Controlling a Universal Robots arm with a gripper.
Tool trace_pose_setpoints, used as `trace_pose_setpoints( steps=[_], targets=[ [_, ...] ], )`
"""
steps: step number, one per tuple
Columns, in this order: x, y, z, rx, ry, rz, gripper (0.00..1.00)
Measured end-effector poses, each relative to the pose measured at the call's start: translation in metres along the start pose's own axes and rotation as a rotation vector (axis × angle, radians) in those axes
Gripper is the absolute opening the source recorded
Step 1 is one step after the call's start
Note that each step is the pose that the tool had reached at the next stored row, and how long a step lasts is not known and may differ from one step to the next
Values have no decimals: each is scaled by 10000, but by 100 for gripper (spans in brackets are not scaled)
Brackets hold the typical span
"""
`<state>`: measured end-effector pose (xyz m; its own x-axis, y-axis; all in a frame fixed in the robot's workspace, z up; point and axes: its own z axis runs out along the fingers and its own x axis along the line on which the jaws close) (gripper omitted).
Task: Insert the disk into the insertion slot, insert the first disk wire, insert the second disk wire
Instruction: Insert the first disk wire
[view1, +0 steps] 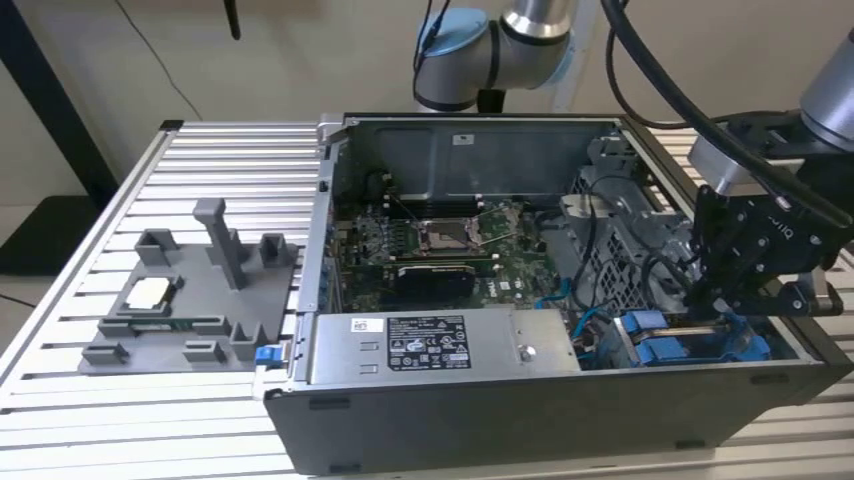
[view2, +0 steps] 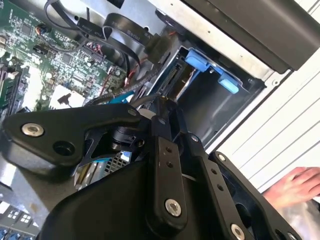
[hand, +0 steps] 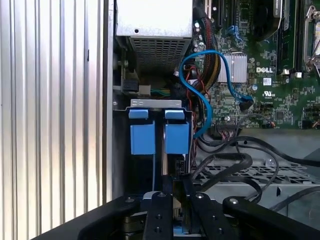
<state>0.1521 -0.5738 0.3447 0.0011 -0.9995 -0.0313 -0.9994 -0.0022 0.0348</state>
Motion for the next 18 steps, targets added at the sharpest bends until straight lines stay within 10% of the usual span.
trace_pose_setpoints(
  steps=[18],
  targets=[
    [-79, -156, 61, -9, -78, -305, 19]
  ],
)
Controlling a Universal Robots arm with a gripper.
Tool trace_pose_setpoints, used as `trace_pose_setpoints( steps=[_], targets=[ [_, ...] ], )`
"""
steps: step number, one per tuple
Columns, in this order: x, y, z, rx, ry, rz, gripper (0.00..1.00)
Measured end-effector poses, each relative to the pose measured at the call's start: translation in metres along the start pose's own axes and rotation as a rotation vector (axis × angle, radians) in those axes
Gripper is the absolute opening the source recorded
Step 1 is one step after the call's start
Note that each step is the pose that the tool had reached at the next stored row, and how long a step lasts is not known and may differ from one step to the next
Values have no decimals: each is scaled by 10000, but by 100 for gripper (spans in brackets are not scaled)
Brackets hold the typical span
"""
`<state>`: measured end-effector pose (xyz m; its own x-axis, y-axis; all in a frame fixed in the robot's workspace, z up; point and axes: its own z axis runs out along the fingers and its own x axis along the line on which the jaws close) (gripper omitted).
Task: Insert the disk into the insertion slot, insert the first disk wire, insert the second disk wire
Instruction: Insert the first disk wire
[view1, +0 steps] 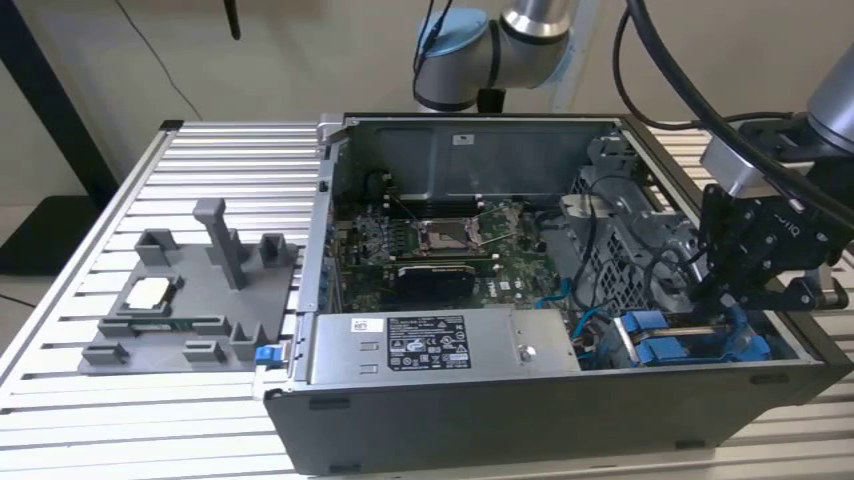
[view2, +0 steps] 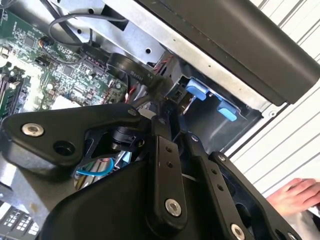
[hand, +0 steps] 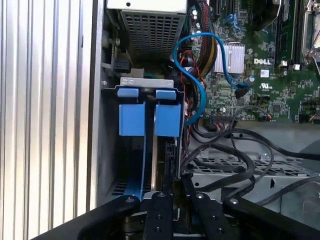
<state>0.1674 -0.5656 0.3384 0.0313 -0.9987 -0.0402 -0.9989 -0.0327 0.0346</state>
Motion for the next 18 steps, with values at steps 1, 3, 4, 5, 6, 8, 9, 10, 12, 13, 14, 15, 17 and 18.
trace_pose_setpoints(
  steps=[1, 3, 4, 5, 6, 8, 9, 10, 12, 13, 14, 15, 17, 18],
  targets=[
    [0, 0, 1, 0, 2, 0, 19],
    [0, -1, 8, 0, 1, -2, 19],
    [0, -2, 11, 0, 2, -3, 19],
    [1, -4, 12, 0, 3, -3, 19],
    [1, -4, 13, 0, 3, 2, 19],
    [2, -4, 15, 1, 1, 28, 19],
    [2, -4, 15, 1, 0, 43, 19],
    [3, -4, 14, 2, -1, 63, 19],
    [3, -3, -1, 4, -5, 115, 19],
    [3, -3, -12, 6, -6, 147, 19],
    [3, -3, -22, 7, -7, 185, 19],
    [4, -3, -23, 9, -9, 234, 19],
    [4, -3, -22, 15, -12, 378, 19],
    [5, -3, -21, 18, -13, 455, 19]
  ],
)
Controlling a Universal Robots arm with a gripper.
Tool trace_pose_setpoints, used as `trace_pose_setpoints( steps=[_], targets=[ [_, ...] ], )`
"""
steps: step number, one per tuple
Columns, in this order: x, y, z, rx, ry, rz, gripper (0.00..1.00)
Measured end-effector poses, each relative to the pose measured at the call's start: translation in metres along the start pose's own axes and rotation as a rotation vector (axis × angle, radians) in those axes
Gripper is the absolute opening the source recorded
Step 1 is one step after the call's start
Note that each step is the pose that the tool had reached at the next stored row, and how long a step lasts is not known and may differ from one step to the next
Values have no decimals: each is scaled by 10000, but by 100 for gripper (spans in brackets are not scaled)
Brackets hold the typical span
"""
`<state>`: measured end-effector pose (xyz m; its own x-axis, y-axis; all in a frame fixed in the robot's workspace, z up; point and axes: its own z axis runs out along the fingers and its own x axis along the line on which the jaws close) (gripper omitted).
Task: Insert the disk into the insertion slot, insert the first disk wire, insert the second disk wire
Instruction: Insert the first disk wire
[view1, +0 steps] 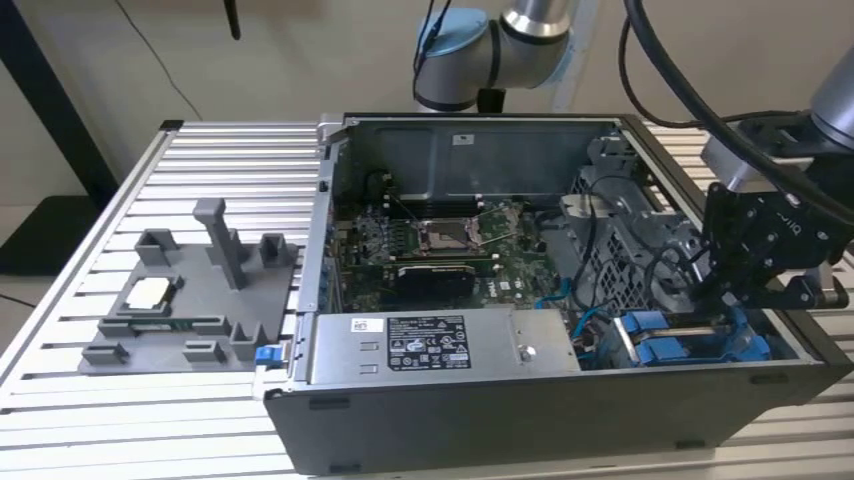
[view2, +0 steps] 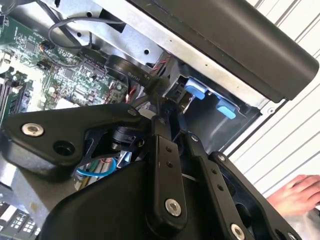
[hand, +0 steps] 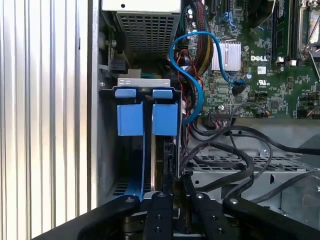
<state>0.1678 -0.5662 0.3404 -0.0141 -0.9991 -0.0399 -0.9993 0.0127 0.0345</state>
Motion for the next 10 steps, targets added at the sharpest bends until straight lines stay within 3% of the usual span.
trace_pose_setpoints(
  steps=[10],
  targets=[
    [6, -1, 39, 50, -2, 191, 19]
  ],
)
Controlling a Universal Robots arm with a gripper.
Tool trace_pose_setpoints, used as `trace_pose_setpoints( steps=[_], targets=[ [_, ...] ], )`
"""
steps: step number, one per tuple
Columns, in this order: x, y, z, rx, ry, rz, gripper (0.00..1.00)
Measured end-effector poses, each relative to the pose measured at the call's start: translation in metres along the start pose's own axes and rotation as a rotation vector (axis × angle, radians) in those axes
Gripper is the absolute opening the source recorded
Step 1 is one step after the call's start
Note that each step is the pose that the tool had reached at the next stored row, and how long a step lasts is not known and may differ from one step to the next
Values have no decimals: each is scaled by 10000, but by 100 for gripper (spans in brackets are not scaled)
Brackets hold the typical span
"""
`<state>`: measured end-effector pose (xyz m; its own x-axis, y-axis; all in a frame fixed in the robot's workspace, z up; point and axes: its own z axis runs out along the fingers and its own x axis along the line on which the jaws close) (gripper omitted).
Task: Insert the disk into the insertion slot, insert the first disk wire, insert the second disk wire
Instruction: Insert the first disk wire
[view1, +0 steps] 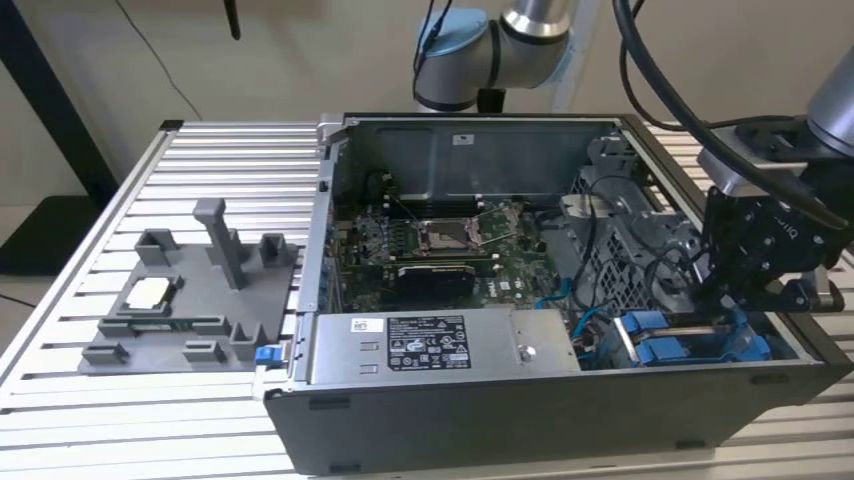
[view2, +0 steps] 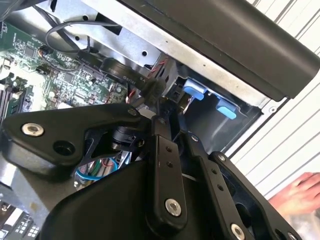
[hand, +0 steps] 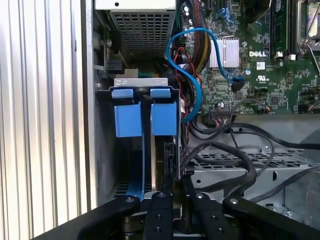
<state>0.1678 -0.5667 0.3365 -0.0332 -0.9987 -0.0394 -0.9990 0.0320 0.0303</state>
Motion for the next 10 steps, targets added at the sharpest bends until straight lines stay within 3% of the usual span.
trace_pose_setpoints(
  steps=[7, 10],
  targets=[
    [3, -1, 75, 56, 10, -1, 19],
    [3, -3, 67, 56, -27, -4, 21]
  ],
)
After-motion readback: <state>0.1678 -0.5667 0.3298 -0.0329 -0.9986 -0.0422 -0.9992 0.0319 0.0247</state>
